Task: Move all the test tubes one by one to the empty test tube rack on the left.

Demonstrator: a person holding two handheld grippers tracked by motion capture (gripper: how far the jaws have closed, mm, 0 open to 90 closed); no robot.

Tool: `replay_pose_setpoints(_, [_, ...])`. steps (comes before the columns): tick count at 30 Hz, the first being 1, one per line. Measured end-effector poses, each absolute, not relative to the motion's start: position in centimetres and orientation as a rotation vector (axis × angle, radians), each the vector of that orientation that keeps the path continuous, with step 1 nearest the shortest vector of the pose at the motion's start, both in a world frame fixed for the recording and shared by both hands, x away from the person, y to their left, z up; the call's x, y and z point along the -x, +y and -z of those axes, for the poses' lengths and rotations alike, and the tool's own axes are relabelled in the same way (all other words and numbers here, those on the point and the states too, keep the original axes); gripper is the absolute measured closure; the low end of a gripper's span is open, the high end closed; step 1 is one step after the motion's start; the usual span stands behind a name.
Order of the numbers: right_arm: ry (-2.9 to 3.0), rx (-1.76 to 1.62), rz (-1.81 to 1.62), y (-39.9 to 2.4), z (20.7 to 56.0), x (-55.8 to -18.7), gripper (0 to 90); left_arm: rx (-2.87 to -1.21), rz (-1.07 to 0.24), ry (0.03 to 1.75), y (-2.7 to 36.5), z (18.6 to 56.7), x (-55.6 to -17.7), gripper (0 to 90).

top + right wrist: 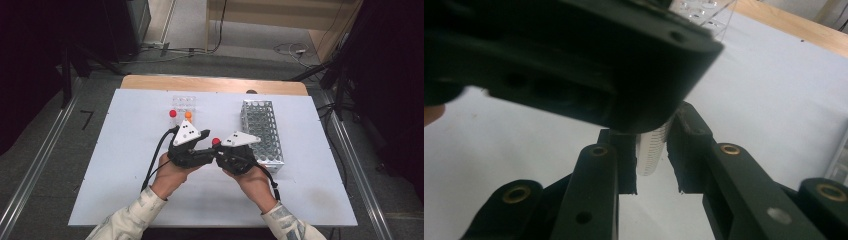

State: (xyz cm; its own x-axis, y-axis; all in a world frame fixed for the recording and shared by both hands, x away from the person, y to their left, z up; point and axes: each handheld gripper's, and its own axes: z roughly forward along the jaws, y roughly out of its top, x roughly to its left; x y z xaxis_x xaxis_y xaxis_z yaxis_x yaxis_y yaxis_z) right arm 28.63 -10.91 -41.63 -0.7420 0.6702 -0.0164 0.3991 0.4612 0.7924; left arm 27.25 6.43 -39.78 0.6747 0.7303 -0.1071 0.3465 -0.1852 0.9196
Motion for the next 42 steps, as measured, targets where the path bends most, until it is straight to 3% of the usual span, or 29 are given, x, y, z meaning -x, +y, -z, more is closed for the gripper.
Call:
replay_pose_setpoints(13, [2.4, -0.897, -1.182, -10.7, 41.6, -28.4, 71.9, -1.827, -0.436, 0.827, 6.0, 40.2, -27.2, 66.7])
replay_pose_setpoints(24, [2.407, -0.903, -1.191, -10.8, 41.6, -28.4, 71.0, -1.833, -0.452, 0.82, 6.1, 40.3, -27.1, 69.5])
replay_pose_setpoints(26, [2.415, -0.904, -1.202, -10.8, 41.6, -28.5, 67.0, -1.827, -0.45, 0.826, 6.2, 40.2, -27.2, 69.5])
replay_pose_setpoints(29, [2.423, -0.889, -1.22, -11.0, 41.6, -28.5, 50.9, -1.816, -0.453, 0.835, 6.8, 40.0, -27.2, 69.6])
replay_pose_setpoints(34, [2.416, -0.91, -1.247, -11.7, 41.5, -28.6, 33.1, -1.796, -0.453, 0.866, 8.1, 39.8, -27.2, 69.6])
replay_pose_setpoints(37, [2.413, -0.913, -1.248, -12.1, 41.6, -28.5, 26.6, -1.778, -0.462, 0.884, 9.0, 39.5, -27.2, 69.6])
replay_pose_setpoints(42, [2.406, -0.914, -1.246, -13.0, 41.8, -28.3, 24.8, -1.74, -0.482, 0.922, 10.7, 38.9, -27.3, 69.6])
